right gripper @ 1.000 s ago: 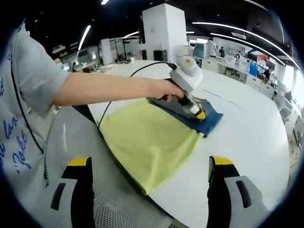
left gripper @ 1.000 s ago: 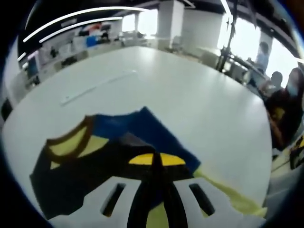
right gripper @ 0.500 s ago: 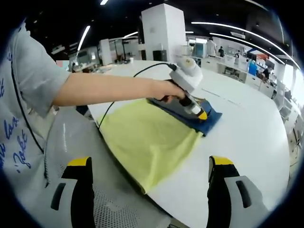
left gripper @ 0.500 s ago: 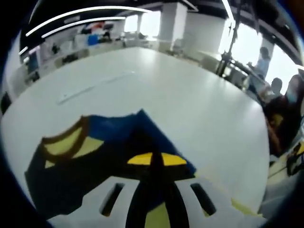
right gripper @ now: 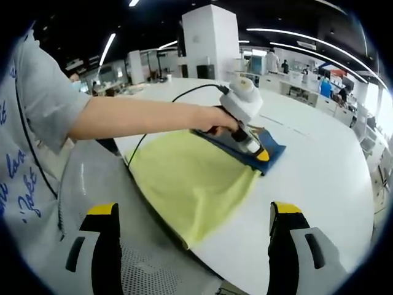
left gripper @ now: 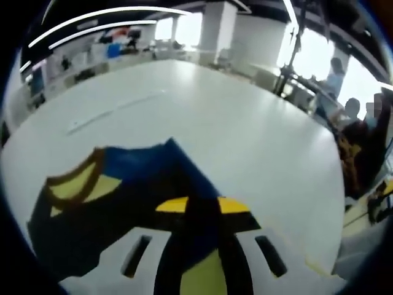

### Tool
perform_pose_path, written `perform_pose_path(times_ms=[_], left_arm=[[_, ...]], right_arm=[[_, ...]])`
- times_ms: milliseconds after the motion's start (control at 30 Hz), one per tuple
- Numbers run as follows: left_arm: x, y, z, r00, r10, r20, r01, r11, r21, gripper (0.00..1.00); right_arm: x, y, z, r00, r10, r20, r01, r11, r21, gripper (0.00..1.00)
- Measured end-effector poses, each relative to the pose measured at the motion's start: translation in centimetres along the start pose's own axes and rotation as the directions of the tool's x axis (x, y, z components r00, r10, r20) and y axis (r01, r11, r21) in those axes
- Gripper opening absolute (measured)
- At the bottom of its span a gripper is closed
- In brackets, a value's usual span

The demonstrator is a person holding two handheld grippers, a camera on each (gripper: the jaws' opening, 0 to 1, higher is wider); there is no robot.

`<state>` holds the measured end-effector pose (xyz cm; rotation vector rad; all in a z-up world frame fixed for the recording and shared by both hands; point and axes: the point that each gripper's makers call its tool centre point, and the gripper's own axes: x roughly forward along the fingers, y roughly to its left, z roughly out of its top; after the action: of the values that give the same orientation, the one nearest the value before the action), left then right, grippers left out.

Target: Fold the garment on the visible template until the final outline fits inside the template.

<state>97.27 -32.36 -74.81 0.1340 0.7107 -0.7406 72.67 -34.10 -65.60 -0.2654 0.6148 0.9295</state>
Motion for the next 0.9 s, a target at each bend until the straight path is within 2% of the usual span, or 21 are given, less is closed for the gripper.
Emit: perform_pose_path(times_ms=[167,367,533,667,900], left_arm=[[-0.3,0.3,0.2,1.000,0.001,0.015,0.000,1.000,-0.013,0.18],[-0.8,0.3,0.2,1.000,-0.007,0.012,0.007,1.000,-0.007,0.27],[-2.0,0.6,0.9,1.000,-0.007,0.024,0.007,1.000,-0.009,0.31],[-2.6,0.9,1.0,1.000,-0.008,0.018,0.007,0.999,0.039,0.33],[-4.6,0.6,0.8,1.000,-0.010,0.017,0.008,0.996,0.091,0.48]], right_arm=[[0.2,0.2,0.1,1.000,0.004,-0.001,-0.004,1.000,-0.002,1.00],[0.3,0.4,0.1,1.000,0.009,-0.005,-0.009,1.000,-0.011,1.00],[0.3,0.5,0.0,1.000,0.010,-0.012,-0.010,1.000,-0.010,1.00],[0.4,0.7,0.1,1.000,0.014,-0.017,-0.015,1.000,-0.017,1.00],[0.7,1.0,0.4,1.000,0.018,-0.014,-0.018,1.000,-0.025,1.00]])
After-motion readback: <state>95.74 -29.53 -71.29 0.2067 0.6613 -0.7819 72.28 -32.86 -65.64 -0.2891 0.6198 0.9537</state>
